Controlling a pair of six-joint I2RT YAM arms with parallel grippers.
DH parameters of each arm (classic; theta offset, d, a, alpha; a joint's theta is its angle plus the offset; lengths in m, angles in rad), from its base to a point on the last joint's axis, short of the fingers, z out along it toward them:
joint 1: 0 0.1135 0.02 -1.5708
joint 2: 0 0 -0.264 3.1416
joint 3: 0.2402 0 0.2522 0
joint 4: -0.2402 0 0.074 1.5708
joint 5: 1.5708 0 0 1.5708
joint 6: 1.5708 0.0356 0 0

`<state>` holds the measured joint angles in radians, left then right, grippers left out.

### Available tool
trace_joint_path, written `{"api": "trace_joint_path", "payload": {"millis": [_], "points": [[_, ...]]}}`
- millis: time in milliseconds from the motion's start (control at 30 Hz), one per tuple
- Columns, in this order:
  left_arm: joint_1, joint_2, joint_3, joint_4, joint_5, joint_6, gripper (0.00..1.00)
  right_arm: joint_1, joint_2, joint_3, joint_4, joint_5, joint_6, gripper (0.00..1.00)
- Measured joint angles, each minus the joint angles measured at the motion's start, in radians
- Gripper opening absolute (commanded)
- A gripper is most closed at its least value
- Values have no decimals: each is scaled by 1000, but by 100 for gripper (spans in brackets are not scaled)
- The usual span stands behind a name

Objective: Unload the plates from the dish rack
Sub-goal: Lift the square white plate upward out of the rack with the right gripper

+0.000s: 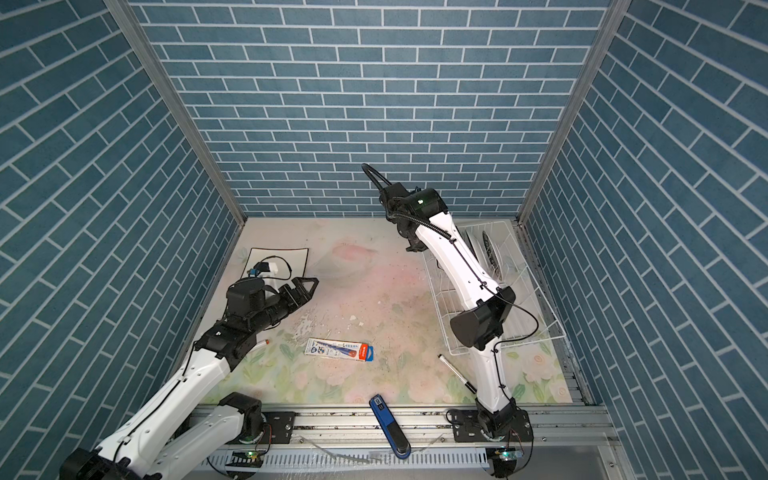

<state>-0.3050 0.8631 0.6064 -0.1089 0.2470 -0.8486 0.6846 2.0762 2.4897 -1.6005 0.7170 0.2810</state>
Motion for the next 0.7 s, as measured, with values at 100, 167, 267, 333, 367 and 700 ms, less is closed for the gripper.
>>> {"api": "trace_joint_path", "payload": {"millis": [100,167,267,333,367,700], "points": [[-6,-21,0,-8,-5,-2,93,11,-18,0,0,0,-2,0],[-10,-34,0,-14,-9,-5,93,19,-26,0,0,0,-2,0],[-16,-50,0,-37,-15,-8,93,29,-34,0,2,-1,-2,0],[-21,-59,1,-58,-18,-8,93,39,-40,0,8,-3,-2,0],[-22,-63,1,-65,-18,-8,93,43,-44,0,11,-5,-3,0],[-31,-95,48,-118,4,-9,93,81,-148,-16,61,-68,-21,0]]}}
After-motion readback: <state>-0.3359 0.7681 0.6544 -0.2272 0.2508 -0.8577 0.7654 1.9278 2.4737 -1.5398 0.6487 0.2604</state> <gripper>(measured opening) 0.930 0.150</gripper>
